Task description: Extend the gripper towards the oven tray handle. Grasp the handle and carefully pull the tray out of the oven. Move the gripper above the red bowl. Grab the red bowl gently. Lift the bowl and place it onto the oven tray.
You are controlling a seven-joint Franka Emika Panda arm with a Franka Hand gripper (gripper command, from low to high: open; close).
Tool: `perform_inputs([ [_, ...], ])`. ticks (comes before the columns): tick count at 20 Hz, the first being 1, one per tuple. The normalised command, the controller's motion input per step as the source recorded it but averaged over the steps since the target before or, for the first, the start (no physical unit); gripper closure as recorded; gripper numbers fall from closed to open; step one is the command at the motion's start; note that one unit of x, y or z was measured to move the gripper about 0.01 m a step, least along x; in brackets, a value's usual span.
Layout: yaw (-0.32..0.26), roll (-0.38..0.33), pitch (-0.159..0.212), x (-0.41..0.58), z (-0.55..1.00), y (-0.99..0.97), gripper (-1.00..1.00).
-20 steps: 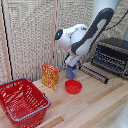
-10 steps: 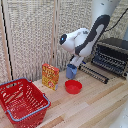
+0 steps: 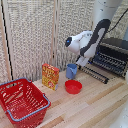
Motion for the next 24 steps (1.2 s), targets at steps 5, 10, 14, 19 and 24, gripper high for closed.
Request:
perform_inputs([
  [5, 0.001, -0.116, 0.057, 0.006, 0.17, -0.73, -1.00],
  [10, 0.000, -0.013, 0.055, 0.000, 0.17, -0.68, -1.00],
  [14, 0.007, 0.000, 0.048, 0.000, 0.12, -0.67, -1.00],
  [19, 0.031, 0.000, 0.041, 0.000, 0.05, -0.59, -1.00],
  [24, 0.004, 0.001, 0.017, 0.019, 0.01, -0.31, 1.00],
])
